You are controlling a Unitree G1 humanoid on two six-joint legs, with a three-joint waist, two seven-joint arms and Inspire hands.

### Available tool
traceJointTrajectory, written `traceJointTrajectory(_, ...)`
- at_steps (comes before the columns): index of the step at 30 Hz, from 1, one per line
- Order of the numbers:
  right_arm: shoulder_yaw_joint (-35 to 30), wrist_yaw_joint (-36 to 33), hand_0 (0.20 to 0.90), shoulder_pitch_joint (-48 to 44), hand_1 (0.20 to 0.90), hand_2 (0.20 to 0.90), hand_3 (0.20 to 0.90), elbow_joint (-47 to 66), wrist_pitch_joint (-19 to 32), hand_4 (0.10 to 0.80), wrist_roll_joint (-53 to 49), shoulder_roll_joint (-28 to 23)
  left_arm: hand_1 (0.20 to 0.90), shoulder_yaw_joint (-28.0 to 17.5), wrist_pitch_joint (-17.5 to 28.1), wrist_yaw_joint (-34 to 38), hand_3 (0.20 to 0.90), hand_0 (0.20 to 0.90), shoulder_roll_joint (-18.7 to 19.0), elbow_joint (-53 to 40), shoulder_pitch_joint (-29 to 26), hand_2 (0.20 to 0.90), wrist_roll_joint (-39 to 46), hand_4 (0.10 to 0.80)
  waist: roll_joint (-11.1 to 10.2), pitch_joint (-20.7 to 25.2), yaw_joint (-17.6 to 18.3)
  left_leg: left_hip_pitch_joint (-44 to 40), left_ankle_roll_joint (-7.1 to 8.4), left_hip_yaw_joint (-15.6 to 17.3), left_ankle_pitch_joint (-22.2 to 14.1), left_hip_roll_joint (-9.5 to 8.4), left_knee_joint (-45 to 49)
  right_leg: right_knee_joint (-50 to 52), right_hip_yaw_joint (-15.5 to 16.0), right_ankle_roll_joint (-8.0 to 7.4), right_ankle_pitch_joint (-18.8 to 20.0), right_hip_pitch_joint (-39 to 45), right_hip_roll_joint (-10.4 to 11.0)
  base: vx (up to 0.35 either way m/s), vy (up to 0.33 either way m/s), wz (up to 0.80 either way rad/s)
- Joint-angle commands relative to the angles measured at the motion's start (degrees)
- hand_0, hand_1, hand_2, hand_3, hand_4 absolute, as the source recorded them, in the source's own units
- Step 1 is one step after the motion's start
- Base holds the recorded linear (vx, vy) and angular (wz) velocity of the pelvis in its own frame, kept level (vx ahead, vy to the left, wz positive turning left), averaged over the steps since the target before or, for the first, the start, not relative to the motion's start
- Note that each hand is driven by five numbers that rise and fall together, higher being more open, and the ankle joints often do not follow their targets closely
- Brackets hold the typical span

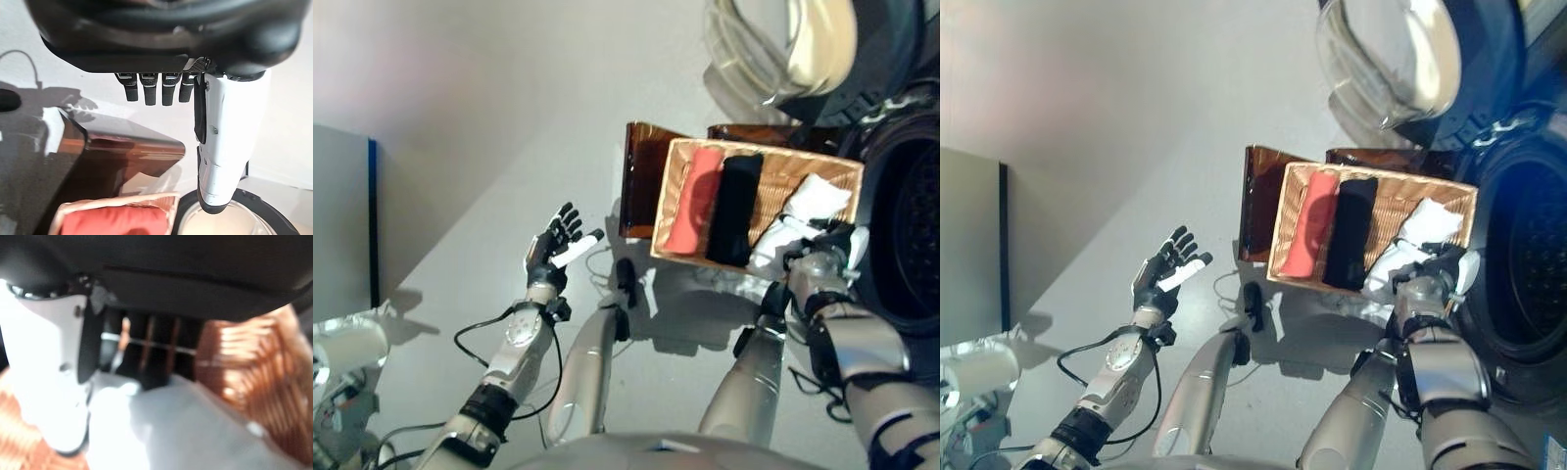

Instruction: Pick up the clothes and place them into the washing machine

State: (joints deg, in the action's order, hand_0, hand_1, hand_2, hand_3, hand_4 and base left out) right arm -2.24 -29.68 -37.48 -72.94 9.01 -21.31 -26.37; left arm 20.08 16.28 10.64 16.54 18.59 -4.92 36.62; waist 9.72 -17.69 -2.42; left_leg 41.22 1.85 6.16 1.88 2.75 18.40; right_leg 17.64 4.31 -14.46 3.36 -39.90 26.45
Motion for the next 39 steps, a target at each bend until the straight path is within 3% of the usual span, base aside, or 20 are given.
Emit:
traceJointTrajectory(1, -1.84, 0.5, 0.2, 2.86, 0.2, 0.2, 0.2, 5.76, 5.84, 0.3, -5.39, -1.95, 0.9, -5.8, 4.43, 0.76, 0.9, 0.9, 1.86, -3.49, 0.1, 0.9, 0.17, 0.8, -1.15, -1.84, 1.29, -2.85, 6.13, -2.03, -1.2, 3.77, -1.24, -4.03, -1.11, 0.71, 5.32, 4.08, 0.16, 0.033, -0.044, -0.11)
traceJointTrajectory(8, -5.11, 4.19, 0.2, 5.78, 0.2, 0.2, 0.2, 8.51, 9.05, 0.3, -12.65, -0.77, 0.9, -6.19, 4.65, -0.02, 0.9, 0.9, 1.47, -3.15, 0.5, 0.9, 0.76, 0.8, -1.42, -1.59, 2.23, -5.89, 6.92, -1.73, -0.72, 4.37, -2.98, -5.67, -0.63, 0.75, 5.43, 6.87, -0.2, 0.032, -0.032, -0.11)
traceJointTrajectory(13, -9.36, 7.37, 0.2, 7.88, 0.2, 0.2, 0.2, 13.24, 14.07, 0.3, -22.42, 1.61, 0.9, -6.73, 5.04, -0.89, 0.9, 0.9, 0.34, -1.23, 0.46, 0.9, 1.48, 0.8, -1.55, -0.88, 3.11, -9.45, 7.76, -1.38, 0.84, 4.76, -6.4, -8.25, -0.17, 0.49, 6.28, 9.97, -0.59, 0.04, -0.036, -0.11)
traceJointTrajectory(14, -11.61, 8.79, 0.2, 7.47, 0.2, 0.2, 0.2, 13.83, 16.28, 0.3, -28.91, 3.16, 0.9, -6.52, 4.9, -1.0, 0.9, 0.9, -0.04, -0.67, 0.39, 0.9, 1.91, 0.8, -1.3, -0.41, 3.1, -10.61, 8.16, -1.32, 0.87, 4.88, -7.44, -8.58, 0.13, 0.33, 5.78, 10.78, -0.82, 0.042, -0.021, -0.08)
traceJointTrajectory(16, -12.57, 9.61, 0.2, 7.33, 0.2, 0.2, 0.2, 13.81, 17.02, 0.3, -31.41, 3.71, 0.9, -6.47, 4.85, -1.14, 0.9, 0.9, -0.21, -0.47, 0.35, 0.9, 2.25, 0.8, -1.33, -0.33, 3.11, -10.92, 8.21, -1.24, 1.59, 4.83, -8.14, -9.04, 0.23, 0.3, 6.31, 10.96, -0.67, 0.03, -0.022, -0.08)
traceJointTrajectory(17, -14.78, 11.42, 0.2, 6.19, 0.2, 0.2, 0.2, 14.15, 19.06, 0.3, -38.92, 5.49, 0.9, -5.99, 4.79, -1.51, 0.9, 0.9, -0.63, -0.44, 0.15, 0.9, 3.05, 0.8, -1.0, -0.14, 2.94, -11.29, 8.46, -1.44, 1.24, 4.96, -8.08, -8.43, 0.2, 0.3, 5.48, 11.07, -0.75, -0.013, -0.015, -0.07)
traceJointTrajectory(25, -19.08, 19.56, 0.2, -0.38, 0.2, 0.2, 0.2, 12.31, 21.25, 0.3, -59.72, 8.63, 0.9, -3.68, 3.44, -2.85, 0.9, 0.9, -1.0, -2.13, 0.96, 0.9, 4.96, 0.8, 0.75, -0.47, 1.88, -9.72, 8.16, -1.61, 0.15, 5.05, -5.46, -4.44, -0.78, 0.87, 3.43, 8.85, -0.61, -0.005, -0.001, 0.0)
traceJointTrajectory(27, -19.84, 19.8, 0.2, -1.11, 0.2, 0.2, 0.2, 12.01, 21.9, 0.3, -61.11, 8.58, 0.9, -3.57, 3.32, -2.89, 0.9, 0.9, -1.03, -2.39, 0.99, 0.9, 5.03, 0.8, 0.84, -0.69, 1.82, -8.76, 7.88, -1.7, 0.11, 5.08, -4.09, -3.15, -1.24, 1.16, 3.19, 7.85, -0.73, -0.058, 0.012, 0.03)
traceJointTrajectory(31, -22.65, 20.18, 0.2, -4.42, 0.2, 0.2, 0.2, 10.81, 23.7, 0.3, -65.76, 7.99, 0.9, -3.24, 3.33, -3.01, 0.9, 0.9, -0.3, -4.1, 1.83, 0.9, 5.45, 0.8, 1.61, -1.26, 1.69, -4.72, 7.31, -2.09, -3.34, 5.52, 2.68, 4.47, -3.13, 1.72, -0.62, 3.22, -0.82, -0.02, 0.021, 0.11)
traceJointTrajectory(39, -27.85, 18.73, 0.2, -9.6, 0.2, 0.2, 0.2, 9.5, 27.69, 0.3, -70.39, 0.74, 0.9, -2.58, 2.45, -3.54, 0.9, 0.9, 1.47, -4.76, 4.21, 0.9, 5.36, 0.8, 2.5, -0.21, 0.78, -1.5, 7.07, -1.45, -4.6, 5.68, 5.82, 8.95, -5.1, 1.98, -2.65, -1.25, -0.87, -0.007, 0.009, 0.04)
